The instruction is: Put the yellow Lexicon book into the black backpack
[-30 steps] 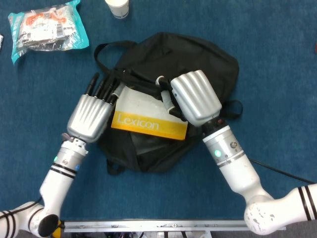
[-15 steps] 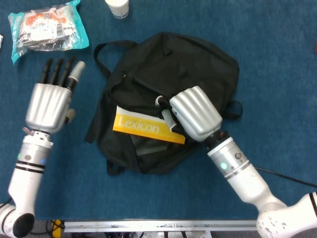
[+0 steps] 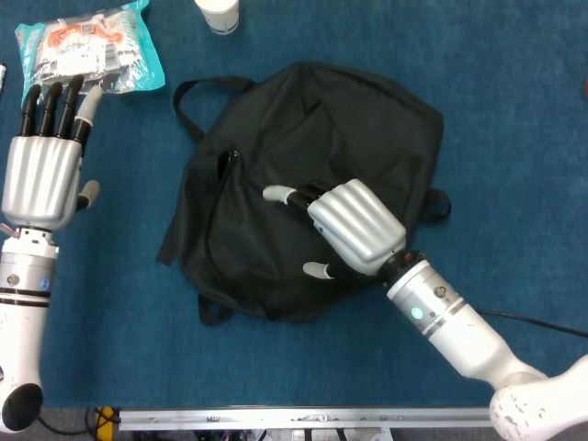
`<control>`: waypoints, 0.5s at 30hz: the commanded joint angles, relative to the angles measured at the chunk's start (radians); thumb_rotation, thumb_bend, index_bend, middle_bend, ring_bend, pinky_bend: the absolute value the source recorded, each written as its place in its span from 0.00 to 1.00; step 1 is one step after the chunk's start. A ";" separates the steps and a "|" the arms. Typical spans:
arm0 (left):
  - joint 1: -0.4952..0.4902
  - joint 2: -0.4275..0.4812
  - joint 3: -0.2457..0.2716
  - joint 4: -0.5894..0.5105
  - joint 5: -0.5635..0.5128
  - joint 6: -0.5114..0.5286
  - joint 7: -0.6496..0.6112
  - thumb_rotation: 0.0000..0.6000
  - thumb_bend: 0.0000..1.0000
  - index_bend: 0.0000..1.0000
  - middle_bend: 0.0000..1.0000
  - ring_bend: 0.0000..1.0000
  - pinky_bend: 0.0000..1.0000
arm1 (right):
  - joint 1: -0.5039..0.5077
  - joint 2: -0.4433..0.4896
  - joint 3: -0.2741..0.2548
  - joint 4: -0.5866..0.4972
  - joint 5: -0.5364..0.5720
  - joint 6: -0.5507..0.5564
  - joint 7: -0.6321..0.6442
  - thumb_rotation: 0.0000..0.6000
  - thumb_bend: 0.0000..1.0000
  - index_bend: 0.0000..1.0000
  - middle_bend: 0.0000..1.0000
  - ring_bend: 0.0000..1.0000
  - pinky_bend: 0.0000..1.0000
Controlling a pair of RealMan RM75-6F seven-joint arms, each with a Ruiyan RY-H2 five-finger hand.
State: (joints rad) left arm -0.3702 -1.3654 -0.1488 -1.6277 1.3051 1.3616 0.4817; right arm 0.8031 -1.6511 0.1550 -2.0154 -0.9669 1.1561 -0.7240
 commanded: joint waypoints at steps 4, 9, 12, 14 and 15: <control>0.006 0.017 -0.010 -0.009 -0.003 0.012 -0.023 1.00 0.00 0.00 0.00 0.00 0.00 | -0.009 0.046 0.007 -0.021 -0.003 0.011 0.024 1.00 0.00 0.12 0.31 0.29 0.56; 0.018 0.032 -0.008 -0.007 0.033 0.039 -0.084 1.00 0.00 0.00 0.00 0.00 0.00 | -0.053 0.144 -0.022 -0.060 -0.032 0.063 0.022 1.00 0.03 0.13 0.35 0.29 0.56; 0.032 0.036 -0.002 -0.003 0.064 0.063 -0.144 1.00 0.00 0.00 0.00 0.00 0.00 | -0.099 0.214 -0.054 -0.074 -0.072 0.103 0.047 1.00 0.17 0.23 0.40 0.30 0.56; 0.042 0.037 0.004 0.005 0.088 0.082 -0.182 1.00 0.00 0.00 0.00 0.00 0.00 | -0.131 0.259 -0.077 -0.074 -0.106 0.126 0.070 1.00 0.24 0.29 0.43 0.32 0.59; 0.048 0.041 0.012 0.009 0.101 0.088 -0.199 1.00 0.00 0.00 0.00 0.00 0.00 | -0.155 0.285 -0.092 -0.067 -0.137 0.148 0.092 1.00 0.26 0.33 0.45 0.34 0.61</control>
State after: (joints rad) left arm -0.3368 -1.3304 -0.1487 -1.6283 1.3770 1.4283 0.3189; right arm 0.6958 -1.4181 0.0980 -2.0805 -1.0505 1.2617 -0.6701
